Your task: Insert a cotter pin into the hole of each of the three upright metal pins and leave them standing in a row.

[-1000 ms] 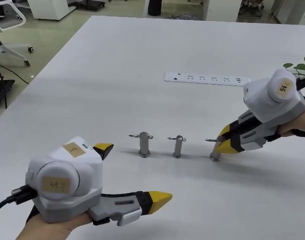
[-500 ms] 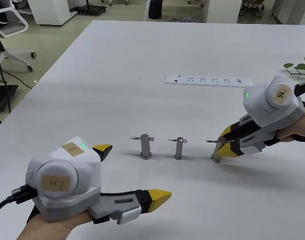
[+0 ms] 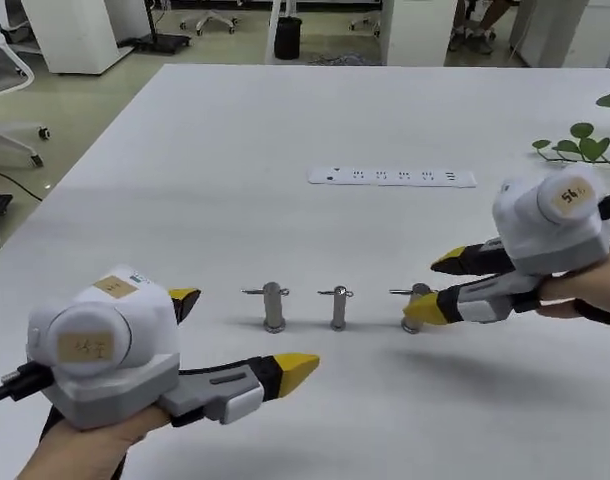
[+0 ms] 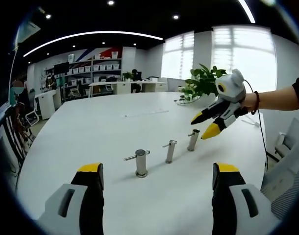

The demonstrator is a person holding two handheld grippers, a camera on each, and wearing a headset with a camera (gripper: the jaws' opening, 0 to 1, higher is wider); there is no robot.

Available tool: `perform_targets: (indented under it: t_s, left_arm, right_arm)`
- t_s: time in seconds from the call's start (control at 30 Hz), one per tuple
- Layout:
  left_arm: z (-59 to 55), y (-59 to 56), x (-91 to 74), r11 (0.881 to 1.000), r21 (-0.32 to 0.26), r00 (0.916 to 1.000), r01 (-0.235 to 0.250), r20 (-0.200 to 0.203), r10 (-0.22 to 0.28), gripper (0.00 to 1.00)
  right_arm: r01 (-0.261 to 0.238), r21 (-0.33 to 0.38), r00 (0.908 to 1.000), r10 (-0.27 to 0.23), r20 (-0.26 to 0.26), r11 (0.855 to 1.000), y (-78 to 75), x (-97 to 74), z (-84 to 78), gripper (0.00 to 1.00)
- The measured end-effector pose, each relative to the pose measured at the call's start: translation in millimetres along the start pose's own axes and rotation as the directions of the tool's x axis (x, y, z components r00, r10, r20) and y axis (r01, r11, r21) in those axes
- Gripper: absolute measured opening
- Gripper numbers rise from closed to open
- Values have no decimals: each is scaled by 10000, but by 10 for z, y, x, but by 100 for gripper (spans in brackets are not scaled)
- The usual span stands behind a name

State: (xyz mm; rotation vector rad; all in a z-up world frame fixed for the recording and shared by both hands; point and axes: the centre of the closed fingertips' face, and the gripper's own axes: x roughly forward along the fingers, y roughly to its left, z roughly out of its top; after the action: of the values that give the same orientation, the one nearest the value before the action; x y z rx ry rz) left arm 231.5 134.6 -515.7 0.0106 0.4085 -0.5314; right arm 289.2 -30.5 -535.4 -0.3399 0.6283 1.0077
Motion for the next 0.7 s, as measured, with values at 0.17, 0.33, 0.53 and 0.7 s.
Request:
perform_targets:
  t_s: [0.17, 0.33, 0.53, 0.7]
  left_arm:
    - [16, 73, 32, 9993, -288, 9996, -254, -84, 252, 85]
    - [85, 73, 38, 9989, -331, 9993, -327, 164, 333, 86]
    - [79, 72, 13, 9980, -473, 9991, -423, -5, 424, 88]
    - [80, 47, -35, 9986, -351, 9992, -392, 31, 393, 90]
  right_arm:
    - [825, 505, 9956, -845, 396, 9953, 58, -117, 90, 59]
    - [1451, 686, 9875, -1488, 523, 9870, 151, -186, 116, 62]
    - [1774, 2113, 9741, -2021, 1014, 9612, 268, -219, 123, 70]
    - [1772, 2746, 9692, -2161, 1183, 9451, 394, -223, 50, 73]
